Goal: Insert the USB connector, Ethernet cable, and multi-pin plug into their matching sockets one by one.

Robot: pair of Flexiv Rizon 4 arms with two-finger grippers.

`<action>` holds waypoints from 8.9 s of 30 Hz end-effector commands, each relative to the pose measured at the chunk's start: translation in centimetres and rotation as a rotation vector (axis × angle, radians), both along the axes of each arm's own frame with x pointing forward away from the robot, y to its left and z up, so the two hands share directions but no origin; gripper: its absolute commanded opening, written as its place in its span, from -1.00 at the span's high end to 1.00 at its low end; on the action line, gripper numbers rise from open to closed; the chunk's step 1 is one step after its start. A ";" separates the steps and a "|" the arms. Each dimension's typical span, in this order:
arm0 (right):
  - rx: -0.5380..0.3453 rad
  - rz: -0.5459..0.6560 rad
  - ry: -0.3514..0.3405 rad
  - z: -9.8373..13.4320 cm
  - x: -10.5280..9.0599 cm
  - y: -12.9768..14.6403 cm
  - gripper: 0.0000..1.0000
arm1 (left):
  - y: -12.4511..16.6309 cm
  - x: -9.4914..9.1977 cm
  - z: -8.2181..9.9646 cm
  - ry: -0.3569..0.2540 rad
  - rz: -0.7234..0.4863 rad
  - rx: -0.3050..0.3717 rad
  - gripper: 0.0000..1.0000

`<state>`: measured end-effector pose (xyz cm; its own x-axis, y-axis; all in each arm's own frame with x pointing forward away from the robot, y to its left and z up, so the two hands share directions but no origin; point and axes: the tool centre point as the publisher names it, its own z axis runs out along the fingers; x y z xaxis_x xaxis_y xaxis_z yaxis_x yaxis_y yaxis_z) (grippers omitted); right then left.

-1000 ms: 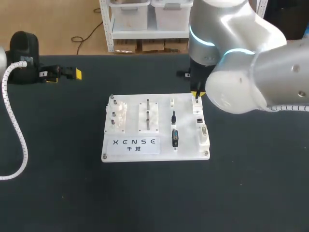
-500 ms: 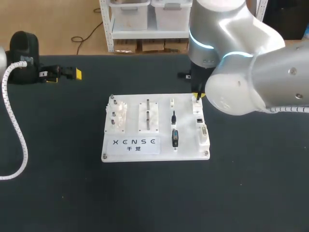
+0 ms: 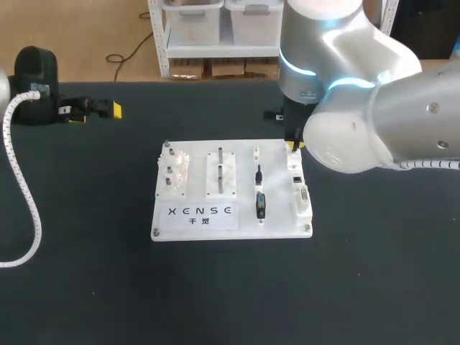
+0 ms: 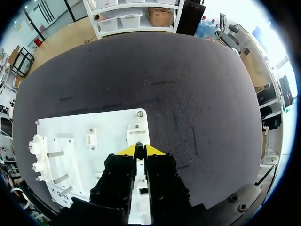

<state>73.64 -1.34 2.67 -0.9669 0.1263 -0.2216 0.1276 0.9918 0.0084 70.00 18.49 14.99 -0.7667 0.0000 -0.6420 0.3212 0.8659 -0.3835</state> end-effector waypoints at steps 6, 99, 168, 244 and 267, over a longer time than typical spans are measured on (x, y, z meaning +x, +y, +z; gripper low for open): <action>-0.032 -0.058 0.039 -2.4 1.1 -0.6 1.00 | 0.0 0.0 0.0 0.000 0.000 0.000 -1.00; 0.016 0.037 0.027 1.6 -7.3 1.4 1.00 | 0.0 0.0 0.0 0.000 0.000 0.000 -1.00; -0.044 -0.004 0.056 -1.0 -6.8 0.1 -1.00 | 0.0 0.0 0.0 0.000 0.000 0.000 -1.00; 0.002 0.208 0.166 -1.0 -14.1 7.3 0.56 | 0.0 0.0 0.0 0.000 0.000 0.000 -1.00; 0.037 0.242 0.092 2.0 -14.5 7.1 1.00 | 0.0 0.0 0.0 0.000 0.000 0.000 -1.00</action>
<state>59.88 6.60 4.01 -0.9881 -0.1083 -0.1091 -0.1128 0.9930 0.0363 70.00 18.49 14.99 -0.7667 0.0000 -0.6420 0.3212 0.8659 -0.3835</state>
